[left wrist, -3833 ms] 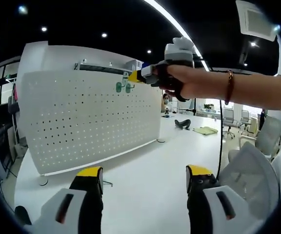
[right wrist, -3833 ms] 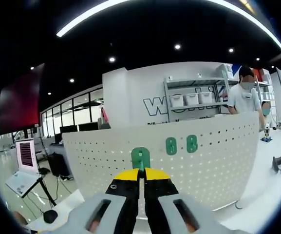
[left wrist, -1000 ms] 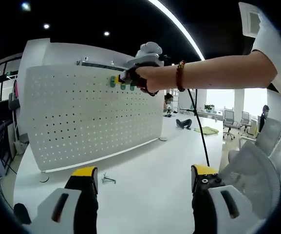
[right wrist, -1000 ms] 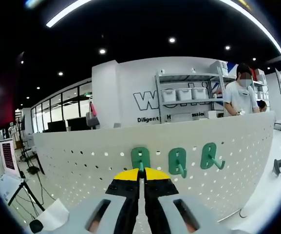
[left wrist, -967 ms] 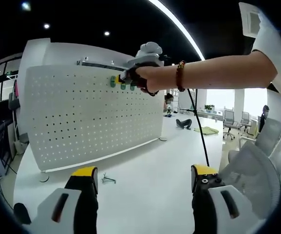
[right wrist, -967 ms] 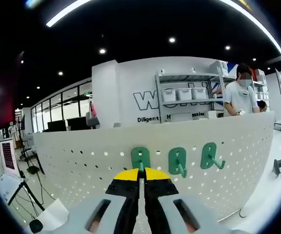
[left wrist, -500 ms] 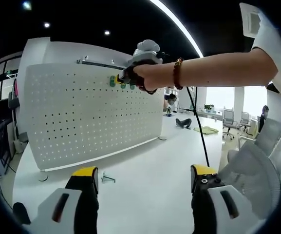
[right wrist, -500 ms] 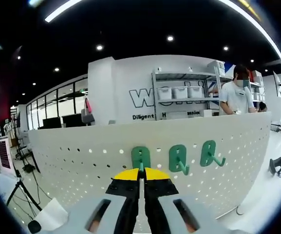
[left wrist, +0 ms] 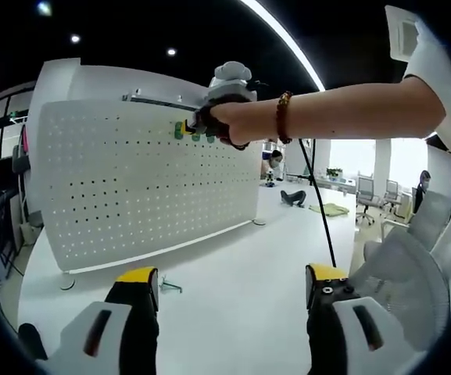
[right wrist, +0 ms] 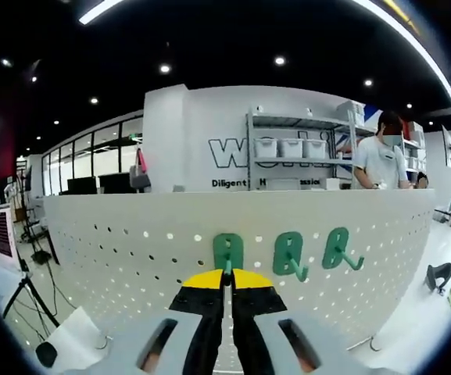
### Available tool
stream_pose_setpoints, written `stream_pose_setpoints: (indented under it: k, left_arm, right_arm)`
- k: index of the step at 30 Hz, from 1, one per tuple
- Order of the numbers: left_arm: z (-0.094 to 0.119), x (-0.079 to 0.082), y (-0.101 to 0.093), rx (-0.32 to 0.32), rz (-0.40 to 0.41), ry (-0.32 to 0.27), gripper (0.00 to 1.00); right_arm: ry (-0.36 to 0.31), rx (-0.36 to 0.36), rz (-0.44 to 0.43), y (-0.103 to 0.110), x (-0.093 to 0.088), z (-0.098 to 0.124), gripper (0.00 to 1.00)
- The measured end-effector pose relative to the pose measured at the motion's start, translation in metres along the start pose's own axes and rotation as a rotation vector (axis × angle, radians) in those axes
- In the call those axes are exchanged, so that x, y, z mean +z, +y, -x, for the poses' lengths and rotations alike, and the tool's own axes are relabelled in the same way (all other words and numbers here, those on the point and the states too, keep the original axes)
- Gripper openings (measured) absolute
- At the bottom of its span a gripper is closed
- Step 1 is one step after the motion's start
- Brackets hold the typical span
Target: Insert the hook assembly into the mounting plate slot until the hook locks in place.
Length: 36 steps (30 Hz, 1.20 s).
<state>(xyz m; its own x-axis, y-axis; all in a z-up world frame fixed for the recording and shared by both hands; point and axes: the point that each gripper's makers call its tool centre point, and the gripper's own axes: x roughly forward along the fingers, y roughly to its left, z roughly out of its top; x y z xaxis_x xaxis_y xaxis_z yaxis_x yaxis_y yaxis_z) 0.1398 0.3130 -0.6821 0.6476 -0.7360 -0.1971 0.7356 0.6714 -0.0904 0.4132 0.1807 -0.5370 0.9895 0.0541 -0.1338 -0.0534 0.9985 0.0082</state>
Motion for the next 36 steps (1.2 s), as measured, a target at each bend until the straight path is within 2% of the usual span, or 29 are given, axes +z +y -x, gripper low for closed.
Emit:
stream_pose_setpoints:
  k: [4, 6, 9, 13, 15, 17, 20, 26, 30, 33, 36]
  left_arm:
    - [0.0, 0.0, 0.0, -0.002, 0.003, 0.0, 0.79]
    - [0.0, -0.001, -0.001, -0.004, 0.005, 0.006, 0.79]
    - [0.0, 0.001, -0.001, -0.002, 0.004, -0.002, 0.79]
    - [0.0, 0.002, -0.004, -0.002, -0.003, 0.005, 0.79]
    - [0.003, 0.006, -0.005, 0.0, 0.011, -0.006, 0.79]
    - [0.003, 0.007, -0.007, 0.004, 0.011, -0.015, 0.79]
    - [0.002, 0.005, -0.009, 0.008, -0.006, 0.001, 0.79]
    - [0.003, 0.011, -0.013, 0.0, 0.006, -0.013, 0.79]
    - [0.003, 0.009, -0.012, 0.005, -0.005, 0.006, 0.79]
    - [0.004, 0.018, -0.011, 0.014, 0.002, -0.017, 0.79]
    - [0.003, 0.019, -0.012, 0.022, -0.005, -0.013, 0.79]
  right_arm:
    - [0.002, 0.033, 0.01, 0.003, 0.0, 0.002, 0.02]
    - [-0.002, 0.058, -0.011, 0.007, 0.001, 0.003, 0.07]
    - [0.002, 0.068, 0.048, 0.009, 0.0, 0.003, 0.14]
    - [-0.006, 0.082, 0.028, 0.01, 0.002, 0.005, 0.16]
    - [-0.006, 0.11, 0.023, 0.015, 0.002, 0.006, 0.19]
    - [0.001, 0.111, 0.054, 0.015, -0.001, 0.008, 0.22]
    - [0.004, 0.123, 0.044, 0.015, -0.002, 0.01, 0.23]
    - [0.002, 0.151, 0.031, 0.017, -0.005, 0.015, 0.26]
    - [-0.001, 0.162, 0.038, 0.018, -0.005, 0.019, 0.27]
    - [-0.012, 0.164, 0.052, 0.019, -0.006, 0.024, 0.28]
    - [-0.014, 0.17, 0.041, 0.018, -0.009, 0.028, 0.28]
